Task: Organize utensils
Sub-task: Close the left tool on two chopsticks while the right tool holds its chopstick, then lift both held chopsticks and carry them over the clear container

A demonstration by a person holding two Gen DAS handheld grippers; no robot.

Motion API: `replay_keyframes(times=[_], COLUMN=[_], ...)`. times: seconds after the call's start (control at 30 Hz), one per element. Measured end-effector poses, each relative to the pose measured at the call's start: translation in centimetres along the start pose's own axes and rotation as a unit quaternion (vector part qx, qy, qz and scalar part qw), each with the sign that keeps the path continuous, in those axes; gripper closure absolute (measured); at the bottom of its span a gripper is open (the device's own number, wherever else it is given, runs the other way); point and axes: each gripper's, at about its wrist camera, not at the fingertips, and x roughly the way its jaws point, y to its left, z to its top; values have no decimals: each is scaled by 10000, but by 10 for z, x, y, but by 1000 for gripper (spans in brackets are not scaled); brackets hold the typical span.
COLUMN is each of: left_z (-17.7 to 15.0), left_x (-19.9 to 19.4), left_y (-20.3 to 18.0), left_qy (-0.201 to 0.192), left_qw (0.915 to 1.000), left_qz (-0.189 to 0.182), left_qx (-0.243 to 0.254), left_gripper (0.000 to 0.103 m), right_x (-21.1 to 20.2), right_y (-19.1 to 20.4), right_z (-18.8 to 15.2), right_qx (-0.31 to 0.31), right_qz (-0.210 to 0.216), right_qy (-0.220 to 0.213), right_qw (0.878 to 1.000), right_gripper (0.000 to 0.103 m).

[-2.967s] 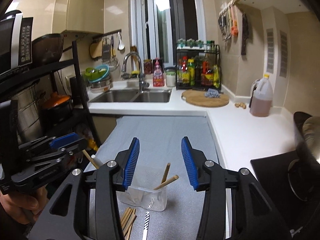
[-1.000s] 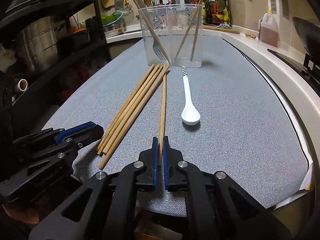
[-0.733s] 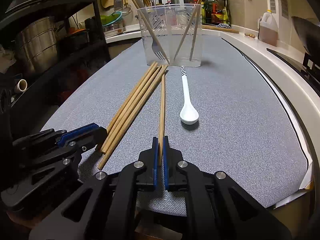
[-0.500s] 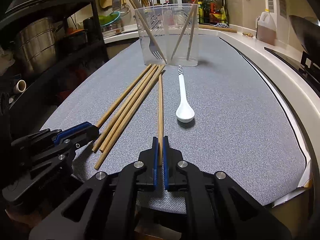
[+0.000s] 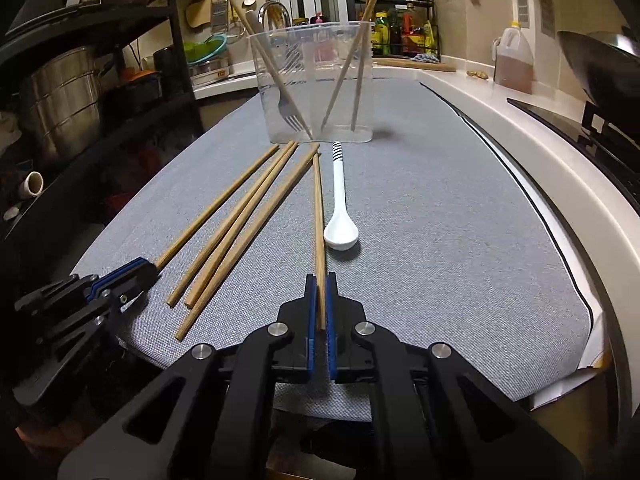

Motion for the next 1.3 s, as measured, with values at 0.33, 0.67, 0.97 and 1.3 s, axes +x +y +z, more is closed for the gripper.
replay_keyframes(times=[0.33, 0.67, 0.97, 1.3], left_z=[5, 10, 25, 70], left_x=[10, 14, -22, -65], left_y=[-8, -14, -19, -9], left_qy=[-59, -2, -350, -755], left_qw=[9999, 9999, 9993, 9971], left_qz=[90, 152, 94, 40], left_qx=[32, 42, 114, 124], left_gripper=[97, 98, 98, 98], right_x=[6, 1, -44, -97], right_y=[5, 5, 13, 11], right_z=[-1, 2, 24, 61], right_qx=[-131, -99, -223, -148], right_qz=[44, 85, 147, 224], right_qy=[64, 53, -472, -1048], right_qw=[9999, 9999, 9985, 9941], right_gripper=[95, 98, 98, 98])
